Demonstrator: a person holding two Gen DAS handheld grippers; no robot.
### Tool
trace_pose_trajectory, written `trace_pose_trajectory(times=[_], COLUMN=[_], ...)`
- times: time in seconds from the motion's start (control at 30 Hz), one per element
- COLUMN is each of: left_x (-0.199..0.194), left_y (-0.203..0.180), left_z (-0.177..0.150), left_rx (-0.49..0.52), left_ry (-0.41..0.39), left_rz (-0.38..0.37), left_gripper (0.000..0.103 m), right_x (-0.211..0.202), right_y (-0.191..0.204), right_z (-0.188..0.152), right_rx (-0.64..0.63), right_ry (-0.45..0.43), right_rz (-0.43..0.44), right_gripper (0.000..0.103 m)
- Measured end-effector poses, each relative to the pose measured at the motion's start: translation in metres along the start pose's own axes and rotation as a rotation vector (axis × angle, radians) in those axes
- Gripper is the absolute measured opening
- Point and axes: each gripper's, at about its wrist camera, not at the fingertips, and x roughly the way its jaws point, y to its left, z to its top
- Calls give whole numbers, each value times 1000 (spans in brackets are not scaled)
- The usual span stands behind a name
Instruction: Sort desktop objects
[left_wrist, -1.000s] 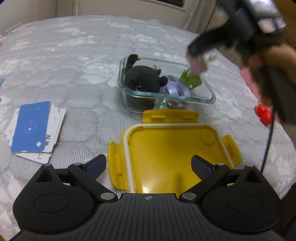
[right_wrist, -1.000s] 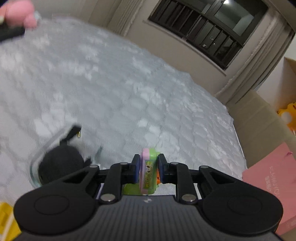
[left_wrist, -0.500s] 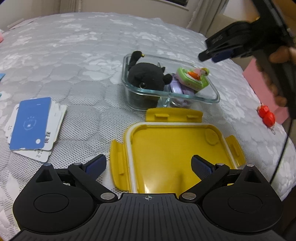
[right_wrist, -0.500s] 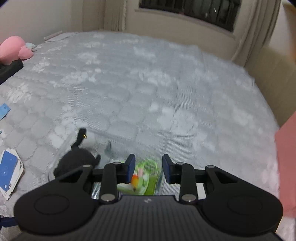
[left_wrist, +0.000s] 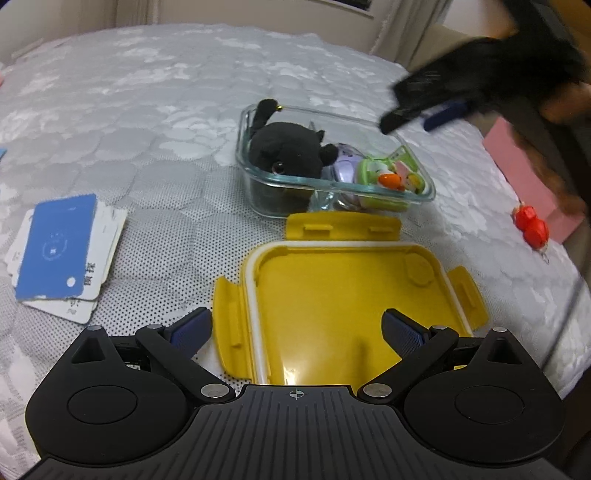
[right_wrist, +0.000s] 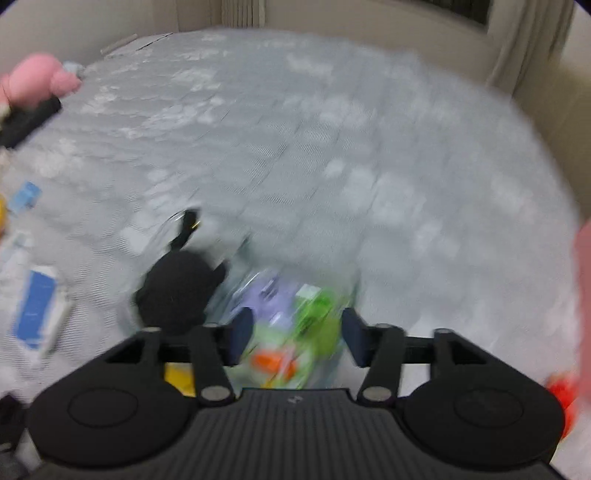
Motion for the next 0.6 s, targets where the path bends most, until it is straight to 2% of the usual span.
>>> trace_pose_trajectory(times=[0.1, 0.23, 0.33, 0.4, 0.5, 0.53, 0.57, 0.6], left_x=[-5, -4, -1, 1, 2, 2, 1, 0], left_y=[-1, 2, 7, 9, 11, 11, 9, 8], left_z=[-1, 1, 1, 2, 2, 2, 2, 1], left_rx=[8, 11, -2, -12, -19, -19, -16, -12], left_ry=[-11, -14, -5, -1, 2, 2, 1, 0], left_rz=[-14, -14, -15, -14, -14, -15, -15, -16], left_gripper=[101, 101, 101, 101, 101, 101, 101, 101], right_x=[24, 56, 73, 76, 68, 61, 55, 49], right_y=[15, 26, 31, 28, 20, 16, 12, 9], right_z=[13, 18, 16, 13, 9, 9, 9, 9], right_rx=[-101, -96, -92, -78, -29, -7, 14, 36], right_ry=[29, 89, 125, 114, 73, 55, 38, 20], right_rz=[-18, 12, 22, 40, 67, 75, 84, 92], right_gripper=[60, 60, 69, 59, 56, 43, 8, 0])
